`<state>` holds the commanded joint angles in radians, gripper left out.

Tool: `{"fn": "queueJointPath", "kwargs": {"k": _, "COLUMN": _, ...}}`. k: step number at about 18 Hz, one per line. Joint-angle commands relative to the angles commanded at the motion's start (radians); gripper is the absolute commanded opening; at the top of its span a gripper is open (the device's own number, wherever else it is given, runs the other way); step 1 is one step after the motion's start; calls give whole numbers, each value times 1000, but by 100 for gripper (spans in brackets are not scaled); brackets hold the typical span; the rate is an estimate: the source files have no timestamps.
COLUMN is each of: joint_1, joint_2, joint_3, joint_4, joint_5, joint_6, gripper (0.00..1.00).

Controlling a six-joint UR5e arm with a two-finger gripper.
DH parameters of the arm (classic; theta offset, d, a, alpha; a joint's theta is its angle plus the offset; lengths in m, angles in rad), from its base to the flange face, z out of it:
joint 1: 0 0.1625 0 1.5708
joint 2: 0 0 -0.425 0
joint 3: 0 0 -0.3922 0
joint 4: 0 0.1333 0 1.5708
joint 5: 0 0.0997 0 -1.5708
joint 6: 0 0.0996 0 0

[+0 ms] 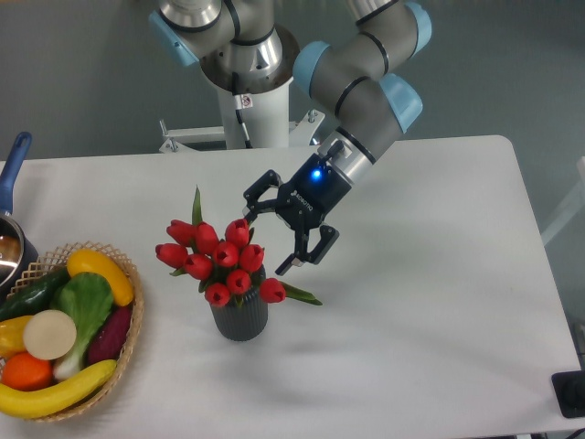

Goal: Pick up the flowers from the vase
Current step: 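Lower the gripper around the tulip stems above the vase rim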

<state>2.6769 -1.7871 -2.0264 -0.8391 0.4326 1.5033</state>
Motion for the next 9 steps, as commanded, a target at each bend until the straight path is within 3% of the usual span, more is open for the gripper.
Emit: {"fn": "queueJointPath", "kwargs": {"k": 9, "joint_1": -45, "joint_2": -44, "joint_3": 46, "joint_4": 2, "joint_5": 3, "joint_6": 0, "gripper": 100}}
